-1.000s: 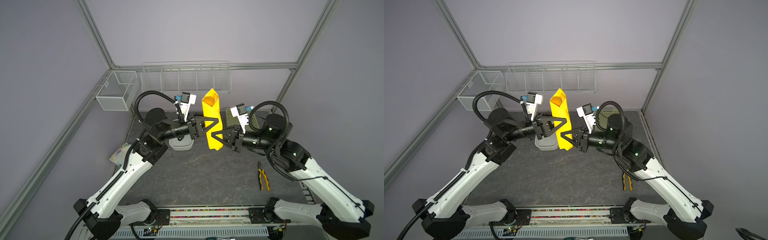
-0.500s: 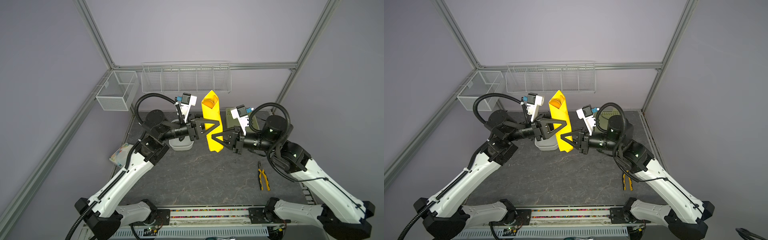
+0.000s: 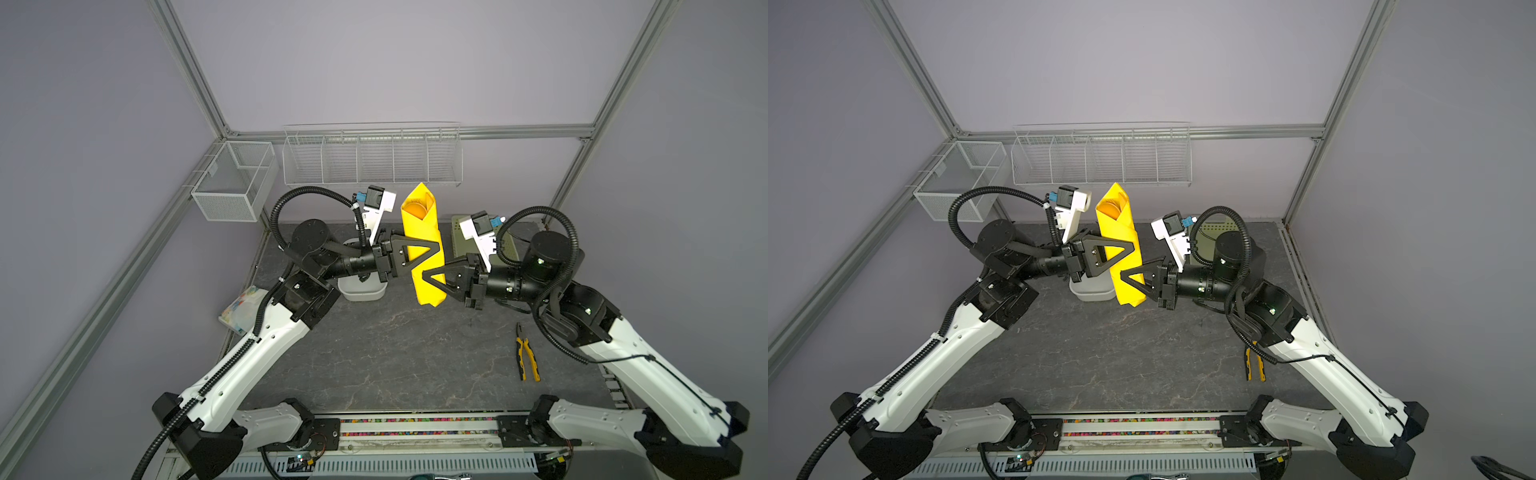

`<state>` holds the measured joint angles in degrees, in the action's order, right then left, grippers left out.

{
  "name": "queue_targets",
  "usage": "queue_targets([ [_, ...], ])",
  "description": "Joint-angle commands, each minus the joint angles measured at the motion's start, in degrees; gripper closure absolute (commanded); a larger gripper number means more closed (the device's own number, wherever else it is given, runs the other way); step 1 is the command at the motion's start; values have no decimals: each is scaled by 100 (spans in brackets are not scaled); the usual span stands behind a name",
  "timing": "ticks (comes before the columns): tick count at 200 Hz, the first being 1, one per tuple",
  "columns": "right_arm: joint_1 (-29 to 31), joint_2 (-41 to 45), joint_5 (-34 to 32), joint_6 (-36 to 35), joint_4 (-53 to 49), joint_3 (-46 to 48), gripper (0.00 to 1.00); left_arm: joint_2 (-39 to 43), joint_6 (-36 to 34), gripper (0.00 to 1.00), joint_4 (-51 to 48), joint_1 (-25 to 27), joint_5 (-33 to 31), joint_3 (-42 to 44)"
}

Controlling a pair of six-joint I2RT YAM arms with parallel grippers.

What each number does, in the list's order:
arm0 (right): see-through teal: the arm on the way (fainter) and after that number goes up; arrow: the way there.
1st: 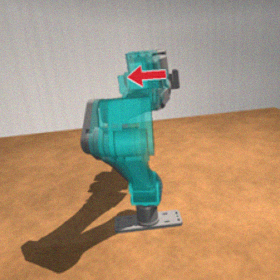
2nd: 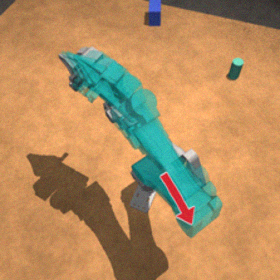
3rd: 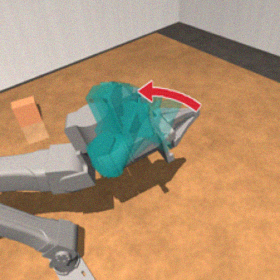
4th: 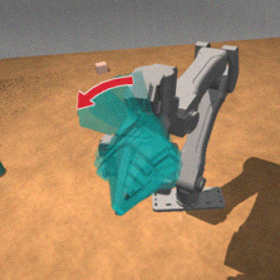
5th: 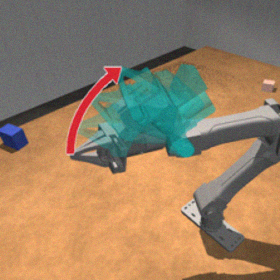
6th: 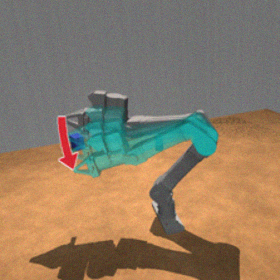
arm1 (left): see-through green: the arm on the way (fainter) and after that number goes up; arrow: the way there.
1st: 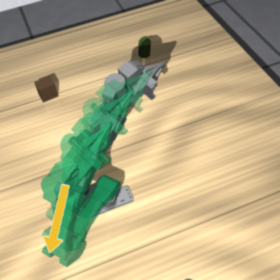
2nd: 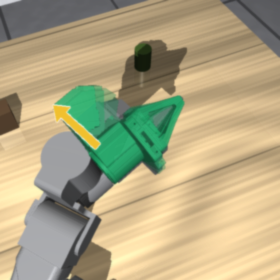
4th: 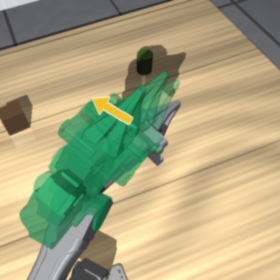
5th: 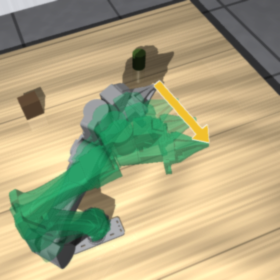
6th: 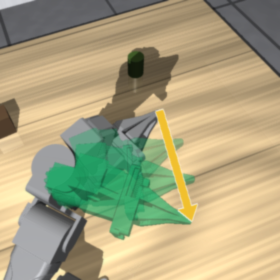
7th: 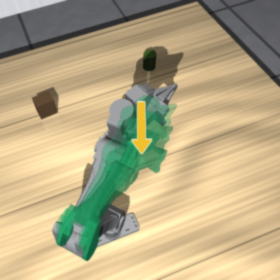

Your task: Place the utensils on the paper napkin and roll it up

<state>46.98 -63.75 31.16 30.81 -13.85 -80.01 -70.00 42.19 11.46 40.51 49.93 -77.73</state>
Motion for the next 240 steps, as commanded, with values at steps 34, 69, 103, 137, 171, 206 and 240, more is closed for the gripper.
queue_targets([
  [34, 48, 99, 8, -132, 164, 100, 88, 76, -176, 88, -97, -15, -145, 76],
  [69, 48, 184, -166, -136, 55, 133, 78, 131, -364, 92, -303, -17, -265, 81],
  [103, 45, 440, -606, -169, -249, 198, 47, 239, -570, 93, -517, -17, -487, 94],
  [137, 43, 832, -1079, -222, -495, 382, 39, 287, -623, 93, -595, -17, -604, 109],
  [171, 44, 1030, -1061, -423, -453, 468, 52, 268, -532, 94, -482, -17, -614, 151],
  [206, 44, 932, -790, -482, -299, 407, 56, 208, -247, 94, -118, -17, -426, 205],
  [240, 44, 634, -449, -398, -277, 270, 54, 193, -42, 94, 190, -17, -374, 290],
])
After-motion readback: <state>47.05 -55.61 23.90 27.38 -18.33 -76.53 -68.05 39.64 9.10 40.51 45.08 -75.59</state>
